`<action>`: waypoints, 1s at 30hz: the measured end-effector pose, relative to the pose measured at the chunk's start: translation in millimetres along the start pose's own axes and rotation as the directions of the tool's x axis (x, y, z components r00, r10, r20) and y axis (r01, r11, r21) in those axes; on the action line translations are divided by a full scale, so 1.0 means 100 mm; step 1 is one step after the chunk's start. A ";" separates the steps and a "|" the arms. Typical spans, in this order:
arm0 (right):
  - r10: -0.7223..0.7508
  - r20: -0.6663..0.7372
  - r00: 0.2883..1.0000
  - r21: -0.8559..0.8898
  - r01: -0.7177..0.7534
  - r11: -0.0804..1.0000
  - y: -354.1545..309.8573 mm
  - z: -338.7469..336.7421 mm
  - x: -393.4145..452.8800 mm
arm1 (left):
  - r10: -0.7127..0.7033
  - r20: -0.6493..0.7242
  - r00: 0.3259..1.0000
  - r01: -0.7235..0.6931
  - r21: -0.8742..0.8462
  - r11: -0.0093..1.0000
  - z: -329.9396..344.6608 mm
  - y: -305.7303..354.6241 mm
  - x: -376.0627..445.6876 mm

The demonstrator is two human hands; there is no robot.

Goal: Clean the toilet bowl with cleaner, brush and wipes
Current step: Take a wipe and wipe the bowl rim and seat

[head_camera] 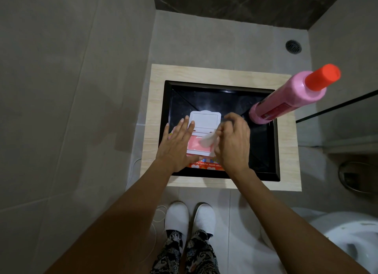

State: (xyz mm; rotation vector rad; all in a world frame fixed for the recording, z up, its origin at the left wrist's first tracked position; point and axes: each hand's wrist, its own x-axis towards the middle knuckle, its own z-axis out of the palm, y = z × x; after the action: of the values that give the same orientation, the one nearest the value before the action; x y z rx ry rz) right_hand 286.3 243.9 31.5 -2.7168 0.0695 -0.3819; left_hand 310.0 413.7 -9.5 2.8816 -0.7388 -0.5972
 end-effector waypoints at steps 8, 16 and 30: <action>0.052 -0.160 0.986 0.098 -0.037 0.995 0.10 -0.18 0.30 | -0.003 -0.009 1.000 0.003 0.005 1.000 -0.01 0.00 0.00; 0.112 -0.238 0.965 0.191 -0.067 0.979 0.17 -0.40 0.47 | -0.015 -0.005 1.000 0.015 -0.057 0.998 -0.09 0.01 -0.01; 0.036 0.319 0.947 -0.012 -0.034 0.999 0.42 -0.05 -0.16 | 0.041 0.105 0.994 -0.041 0.002 0.999 -0.52 0.00 0.50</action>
State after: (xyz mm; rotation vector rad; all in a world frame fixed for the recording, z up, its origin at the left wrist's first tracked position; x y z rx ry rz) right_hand 270.0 204.5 15.4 -2.7421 0.0282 0.0730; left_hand 370.7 390.4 20.7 2.8499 -0.8123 -0.7476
